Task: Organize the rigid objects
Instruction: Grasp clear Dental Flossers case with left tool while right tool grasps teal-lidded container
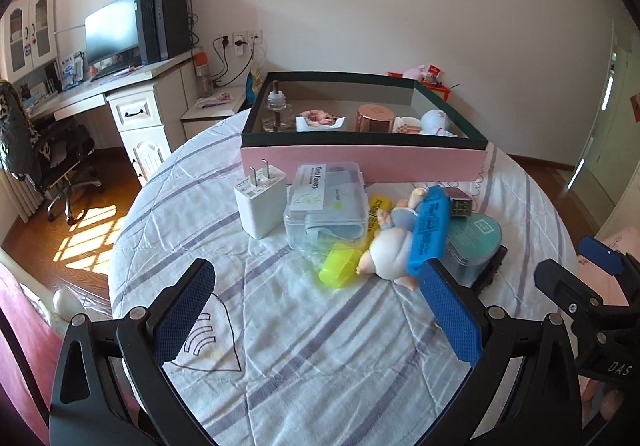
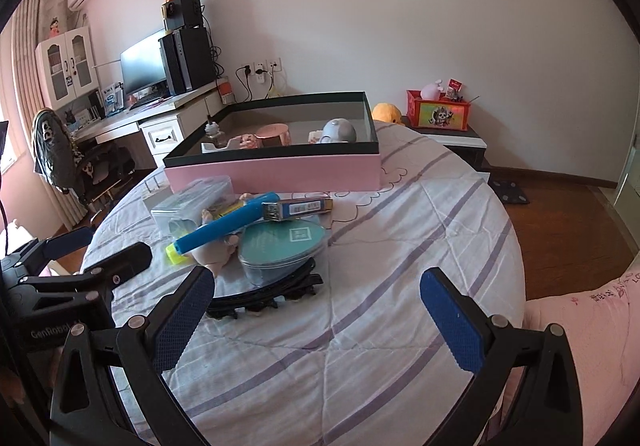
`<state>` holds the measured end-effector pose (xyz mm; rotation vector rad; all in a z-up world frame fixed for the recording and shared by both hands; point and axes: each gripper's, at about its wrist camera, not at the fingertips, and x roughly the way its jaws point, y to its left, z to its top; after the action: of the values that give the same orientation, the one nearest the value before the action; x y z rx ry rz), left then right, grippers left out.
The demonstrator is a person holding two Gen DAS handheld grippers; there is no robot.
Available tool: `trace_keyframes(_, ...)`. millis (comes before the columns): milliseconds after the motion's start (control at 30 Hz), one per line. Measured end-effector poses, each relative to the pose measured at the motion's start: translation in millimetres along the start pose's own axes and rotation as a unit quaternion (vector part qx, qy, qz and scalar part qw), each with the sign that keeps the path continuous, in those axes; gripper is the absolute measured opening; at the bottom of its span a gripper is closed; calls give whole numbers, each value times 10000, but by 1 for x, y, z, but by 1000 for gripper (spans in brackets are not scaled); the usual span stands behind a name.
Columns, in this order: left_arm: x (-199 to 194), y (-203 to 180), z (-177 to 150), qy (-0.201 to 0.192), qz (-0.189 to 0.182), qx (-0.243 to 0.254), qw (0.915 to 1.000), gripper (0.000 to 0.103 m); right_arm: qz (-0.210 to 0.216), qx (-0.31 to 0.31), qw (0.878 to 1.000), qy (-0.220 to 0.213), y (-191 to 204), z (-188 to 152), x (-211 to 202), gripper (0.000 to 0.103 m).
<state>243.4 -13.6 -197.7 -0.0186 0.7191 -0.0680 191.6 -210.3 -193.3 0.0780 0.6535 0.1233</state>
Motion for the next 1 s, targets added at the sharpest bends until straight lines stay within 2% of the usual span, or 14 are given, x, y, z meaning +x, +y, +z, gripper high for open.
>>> trace_keyframes(267,55,16,20,548,-57,-248,9982,103,10,81,9999,124,-9,11,29,103)
trace_keyframes(333,66,15,24,634,-177,-288,9974,103,23,83,9998,173,-10,12,37,103)
trace_keyframes(433,83,11,32,779,-77,-244,9966,103,26,73,9997,250,-10,14,47,103)
trace_keyframes(633,106,15,41,953,-192,-372,9946,103,171,8,9990,422,-7,14,61,103)
trace_keyframes(733,105,12,38,872,-144,-161,9960,95,329,17,9982,494,-4,15,66,103)
trace_keyframes(767,102,10,37,827,-200,-62,9964,84,367,-1,9980,513,-2,16,68,103)
trace_keyframes(800,99,9,36,804,-350,0,9961,61,404,-35,9976,557,0,17,70,103)
trace_keyframes(833,94,8,34,789,-446,27,9959,63,448,-67,9973,577,2,18,72,103)
trace_keyframes(933,85,10,28,691,-199,206,9972,63,529,-166,9960,695,10,20,80,103)
trace_keyframes(1000,79,18,23,708,-180,170,9972,62,536,-261,9953,760,14,20,84,103)
